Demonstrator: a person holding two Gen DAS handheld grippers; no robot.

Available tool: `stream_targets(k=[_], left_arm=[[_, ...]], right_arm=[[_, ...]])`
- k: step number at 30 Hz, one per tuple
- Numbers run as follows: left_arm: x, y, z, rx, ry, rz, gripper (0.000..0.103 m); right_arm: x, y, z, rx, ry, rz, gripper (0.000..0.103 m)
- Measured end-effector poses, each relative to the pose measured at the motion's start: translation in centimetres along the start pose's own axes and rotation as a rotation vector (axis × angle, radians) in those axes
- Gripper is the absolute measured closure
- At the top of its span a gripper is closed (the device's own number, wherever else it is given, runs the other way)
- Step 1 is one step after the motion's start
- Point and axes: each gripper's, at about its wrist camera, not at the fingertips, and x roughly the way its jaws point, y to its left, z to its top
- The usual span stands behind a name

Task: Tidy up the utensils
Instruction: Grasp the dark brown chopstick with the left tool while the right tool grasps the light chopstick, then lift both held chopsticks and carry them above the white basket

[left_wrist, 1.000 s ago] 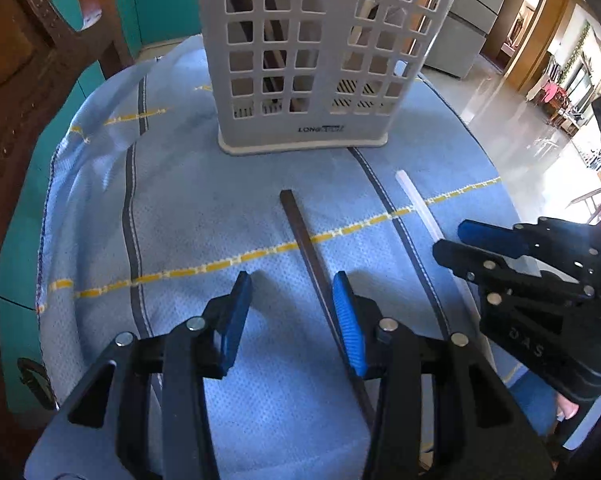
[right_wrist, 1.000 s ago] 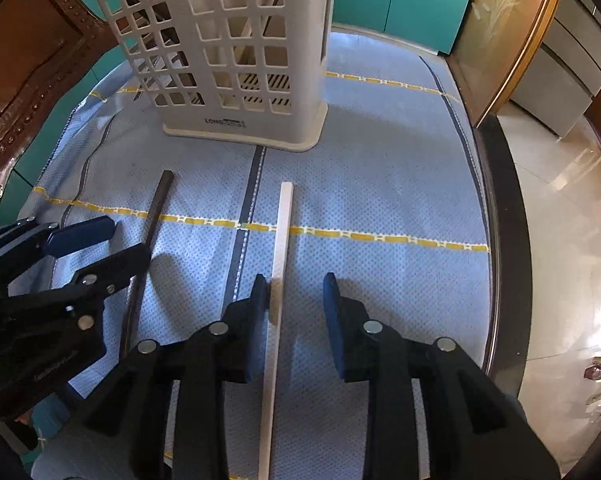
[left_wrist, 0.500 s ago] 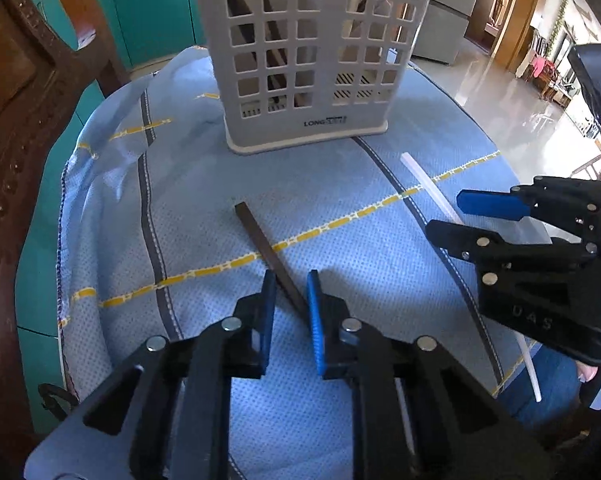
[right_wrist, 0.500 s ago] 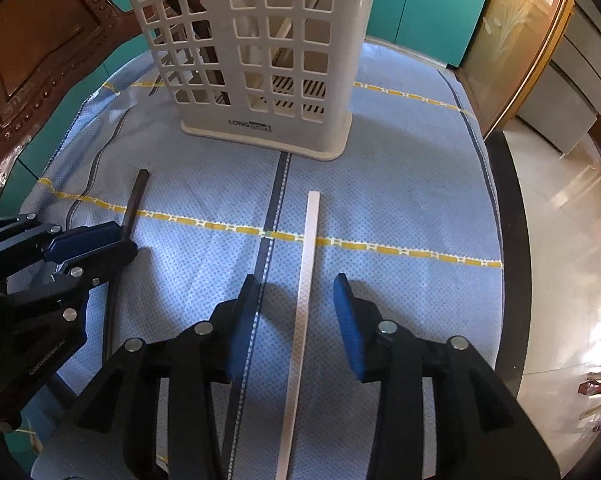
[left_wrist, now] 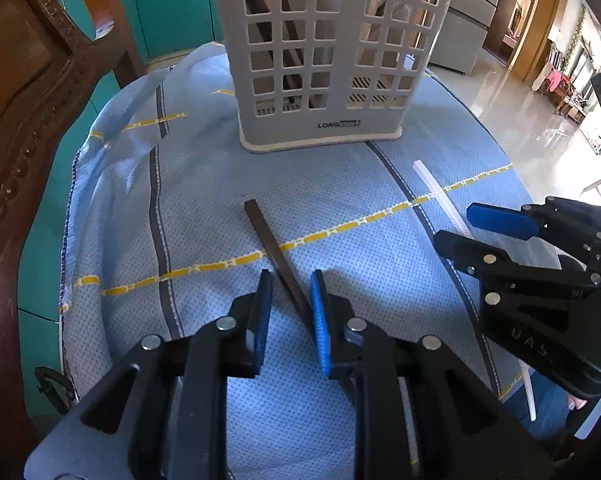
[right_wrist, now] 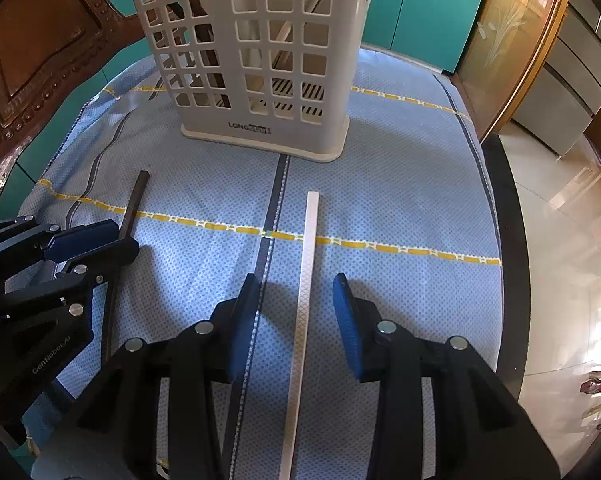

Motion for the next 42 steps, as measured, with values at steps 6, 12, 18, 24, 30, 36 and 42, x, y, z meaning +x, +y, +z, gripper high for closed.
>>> stream_targets(k=[6,12,18,24,30,36,42], left_arm=[[-0.1,-0.1,-0.1,-0.008,-0.003,0.013,0.088],[-0.7,0.9,0.5,-0.043,-0.021,0.012,0.096],[-5.3,1.6,1.2,-0.057,-0.124,0.008,0.096],[-11.0,2.1,2.0,-0.060,-0.251,-0.011,0.096],[-16.0,1.7,2.9,-0.053,-0.354,-0.023,0.096],[-20.4,1.6,4.0,-0.039,-0.444,-0.042,0.096],[-23.8,2.1,6.7,-0.031,-0.520,-0.059,0.096]], right_arm=[[-0.3,0.8,0.0,-0.016,-0.008,0.031,0.096],[-1.7,0.4,0.2,0.012,-0.050,0.058,0.097],[-7.6,-0.7,1.0,0.024,-0.200,0.090,0.097],[-12.9,-1.7,1.5,0.025,-0.316,0.113,0.097],[-17.0,-2.7,2.1,0.049,-0.397,0.153,0.097],[-20.8,-3.3,4.8,0.066,-0.488,0.177,0.097],[-24.2,-3.8,8.9,0.047,-0.565,0.173,0.097]])
